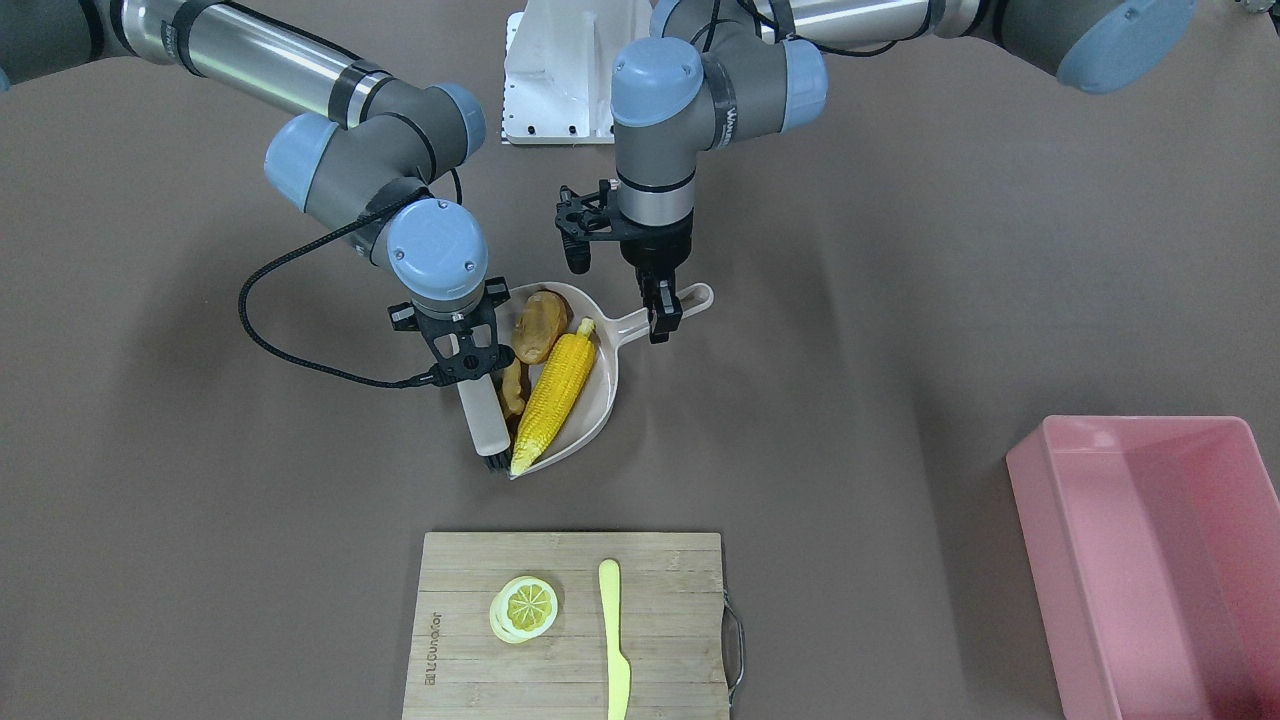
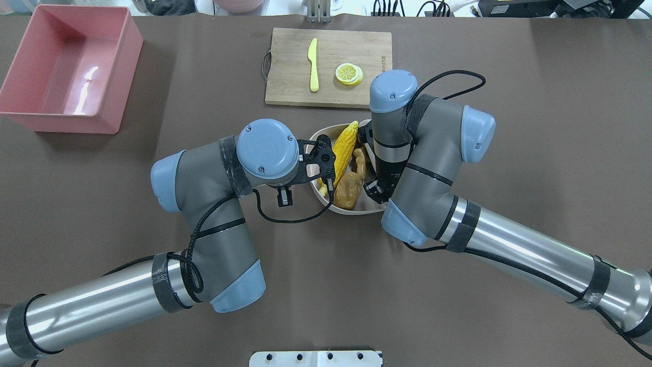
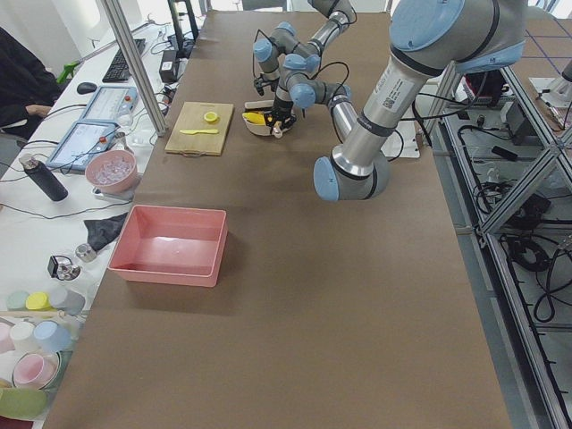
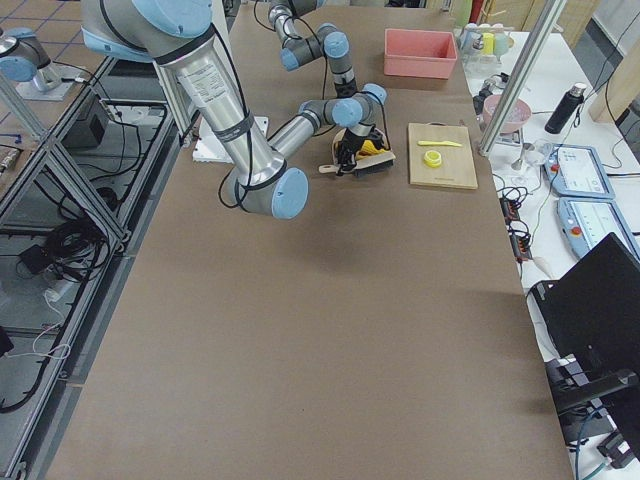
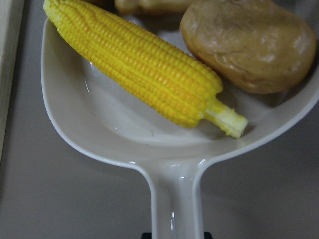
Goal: Sweep and dump trash into bin
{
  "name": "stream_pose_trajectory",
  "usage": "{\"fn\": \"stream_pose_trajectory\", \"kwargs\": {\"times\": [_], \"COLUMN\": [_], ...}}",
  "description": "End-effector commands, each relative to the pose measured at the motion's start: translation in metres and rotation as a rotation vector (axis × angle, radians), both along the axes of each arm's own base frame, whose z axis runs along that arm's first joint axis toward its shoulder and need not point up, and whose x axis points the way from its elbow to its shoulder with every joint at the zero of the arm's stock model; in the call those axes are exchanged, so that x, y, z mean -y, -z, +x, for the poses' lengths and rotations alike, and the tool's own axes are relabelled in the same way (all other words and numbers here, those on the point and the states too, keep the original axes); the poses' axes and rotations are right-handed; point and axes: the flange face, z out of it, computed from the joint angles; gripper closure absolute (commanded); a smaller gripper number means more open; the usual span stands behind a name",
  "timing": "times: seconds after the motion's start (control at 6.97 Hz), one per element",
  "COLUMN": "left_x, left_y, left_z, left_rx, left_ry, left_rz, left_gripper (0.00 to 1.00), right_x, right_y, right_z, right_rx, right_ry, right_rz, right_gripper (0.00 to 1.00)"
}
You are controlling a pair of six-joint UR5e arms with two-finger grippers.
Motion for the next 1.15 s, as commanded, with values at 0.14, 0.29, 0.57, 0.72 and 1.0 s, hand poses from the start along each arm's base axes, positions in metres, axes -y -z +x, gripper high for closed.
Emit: {"fn": "stream_pose_trajectory", "kwargs": {"times": [0.14,0.29,0.57,0.72,1.0], "left_x": [0.002,0.002,0.0,-0.001,-0.005], "left_y": [0.0,0.002,0.01,0.014,0.022], "left_z": [0.0,-0.001,-0.005,-0.007,-0.013], "left_rx": [-0.004,-0.016,-0.052,-0.062,-0.086], "left_ry": [0.002,0.004,-0.002,-0.003,-0.012], "left_rz": [0.001,0.001,0.015,0.019,0.019], "left_gripper": [1.0,1.0,1.0,1.0,1.0], "right_x": [-0.007,-0.01,-0.017,-0.021,-0.021], "right_y": [0.017,0.023,0.047,0.053,0.076], "right_z": [-0.003,0.001,0.012,0.018,0.065], "right_rx": [0.042,0.046,0.038,0.034,0.088], "right_ry": [-0.009,-0.01,-0.01,-0.011,-0.05], "right_rz": [0.005,0.006,0.002,0.0,0.024], "right_gripper": [1.0,1.0,1.0,1.0,1.0]}}
